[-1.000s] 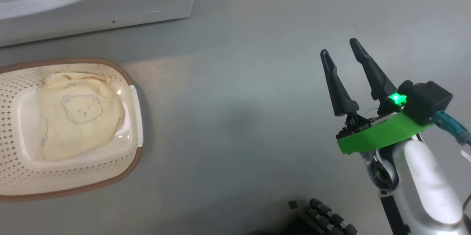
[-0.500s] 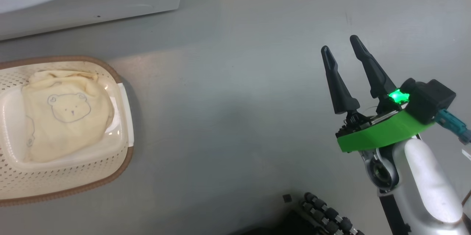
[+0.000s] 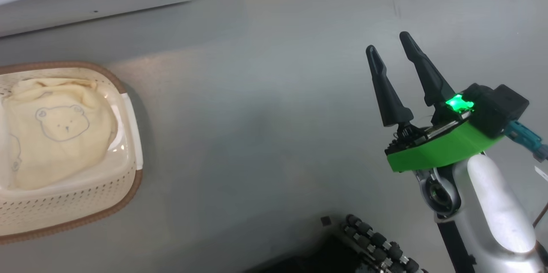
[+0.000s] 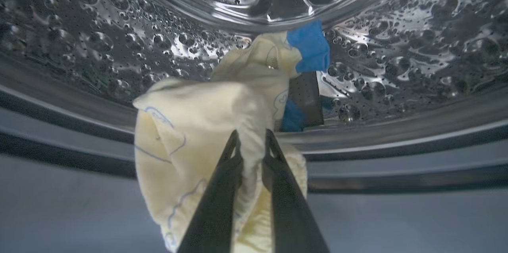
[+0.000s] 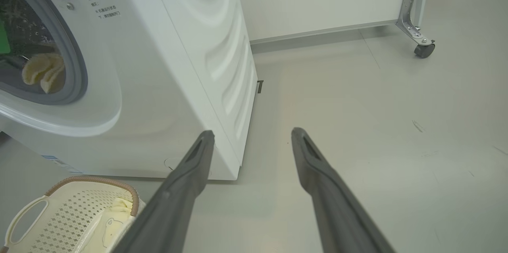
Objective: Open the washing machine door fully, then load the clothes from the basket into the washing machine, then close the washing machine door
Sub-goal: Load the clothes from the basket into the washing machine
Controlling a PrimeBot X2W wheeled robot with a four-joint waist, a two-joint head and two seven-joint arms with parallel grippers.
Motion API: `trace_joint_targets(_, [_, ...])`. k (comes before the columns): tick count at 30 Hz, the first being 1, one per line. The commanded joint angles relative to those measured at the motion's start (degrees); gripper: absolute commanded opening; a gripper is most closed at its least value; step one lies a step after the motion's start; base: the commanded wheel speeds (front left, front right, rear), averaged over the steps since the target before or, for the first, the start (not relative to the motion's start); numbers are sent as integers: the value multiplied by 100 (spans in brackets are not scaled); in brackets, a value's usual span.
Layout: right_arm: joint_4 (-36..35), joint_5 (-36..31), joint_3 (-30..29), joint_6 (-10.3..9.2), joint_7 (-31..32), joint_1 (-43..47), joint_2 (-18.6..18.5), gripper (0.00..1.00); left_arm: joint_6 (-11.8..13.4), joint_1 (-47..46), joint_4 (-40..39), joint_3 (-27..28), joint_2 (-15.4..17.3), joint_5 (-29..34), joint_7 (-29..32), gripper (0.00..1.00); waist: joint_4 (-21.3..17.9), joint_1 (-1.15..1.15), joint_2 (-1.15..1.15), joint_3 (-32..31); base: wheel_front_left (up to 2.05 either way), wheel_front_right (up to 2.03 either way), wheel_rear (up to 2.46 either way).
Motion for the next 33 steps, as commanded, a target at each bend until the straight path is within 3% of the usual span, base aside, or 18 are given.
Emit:
trace_joint_targets(1, [-197,57,95,-16,-38,-18,-42,100,2,-223,-143,256,366,56,-92,0,-82,0,0,88,0,0,0])
trace_joint_targets(13, [-271,291,337,-16,-38,-81,-42,100,-414,-1238,342,342,800,508,-1587,0,-628,0,0,651,0,0,0])
trace_joint_targets(21, [-318,391,446,-16,-38,-104,-42,100,-153,-1773,498,268,707,827,-2077,0,-786,0,0,914,0,0,0])
trace_joint_targets(27, [-328,417,463,-16,-38,-94,-42,100,87,-1835,602,292,579,780,-1927,2,-763,0,0,985,0,0,0])
trace_joint_targets(28, [-326,410,462,-16,-38,-99,-42,100,135,-1824,613,319,540,732,-1882,34,-747,0,0,994,0,0,0])
trace_joint_targets(29, [-322,403,457,-16,-38,-105,-42,100,153,-1793,620,307,520,715,-1816,82,-726,0,0,999,0,0,0])
trace_joint_targets(30, [-325,394,458,-16,-38,-117,-42,100,176,-1768,612,318,498,680,-1779,100,-709,0,0,1003,0,0,0])
trace_joint_targets(33, [-338,363,438,-16,-38,-143,-42,100,239,-1687,578,324,468,617,-1653,100,-656,0,0,1004,0,0,0])
